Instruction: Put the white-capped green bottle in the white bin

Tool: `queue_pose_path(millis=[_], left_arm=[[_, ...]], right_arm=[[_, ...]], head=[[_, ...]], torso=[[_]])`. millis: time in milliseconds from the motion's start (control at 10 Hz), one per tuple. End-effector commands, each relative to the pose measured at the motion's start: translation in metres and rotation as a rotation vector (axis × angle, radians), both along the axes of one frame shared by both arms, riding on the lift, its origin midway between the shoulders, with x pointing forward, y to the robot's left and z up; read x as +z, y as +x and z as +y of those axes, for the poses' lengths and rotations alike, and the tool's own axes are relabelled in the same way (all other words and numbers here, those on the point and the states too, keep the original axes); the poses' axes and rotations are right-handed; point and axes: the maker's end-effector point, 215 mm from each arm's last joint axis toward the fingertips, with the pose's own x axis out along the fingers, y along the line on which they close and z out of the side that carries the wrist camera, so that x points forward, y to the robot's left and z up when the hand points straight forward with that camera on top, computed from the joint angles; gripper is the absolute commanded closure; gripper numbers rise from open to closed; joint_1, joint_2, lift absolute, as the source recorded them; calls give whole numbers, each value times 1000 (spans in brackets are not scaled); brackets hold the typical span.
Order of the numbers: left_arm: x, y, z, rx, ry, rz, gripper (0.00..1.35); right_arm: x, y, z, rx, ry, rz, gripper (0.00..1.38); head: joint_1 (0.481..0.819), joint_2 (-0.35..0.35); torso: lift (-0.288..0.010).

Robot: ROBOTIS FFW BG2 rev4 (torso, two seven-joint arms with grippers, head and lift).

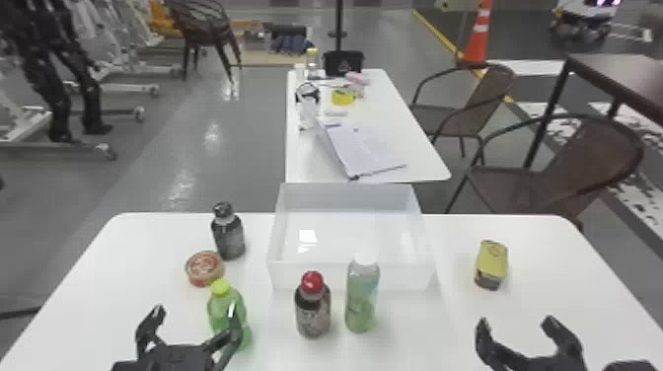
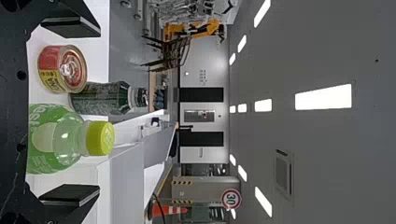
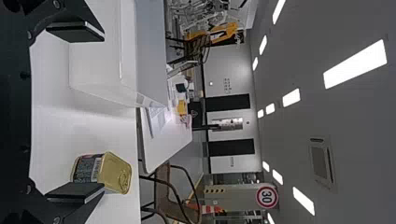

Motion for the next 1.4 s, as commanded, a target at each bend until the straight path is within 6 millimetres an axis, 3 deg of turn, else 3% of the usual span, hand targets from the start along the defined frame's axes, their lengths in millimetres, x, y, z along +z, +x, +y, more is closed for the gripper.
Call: queue_pose_path(millis=[0, 500, 900, 1300], left_arm=[[0, 0, 0, 2, -2, 0, 124], [0, 0, 1, 4, -4, 0, 122], [-1, 0, 0, 3, -10, 2, 125], [1, 2, -1, 2, -17, -4, 125]], right_arm=[[0, 0, 0, 1, -1, 0, 160], [2, 2, -1, 3, -2, -3, 159], [-9, 27, 50, 275, 18, 64, 159], [-25, 38, 100, 516, 81, 132, 159]], head=[[549, 0], [549, 0], [549, 0], [549, 0]], torso=[[-100], [-100], [-100], [-100]])
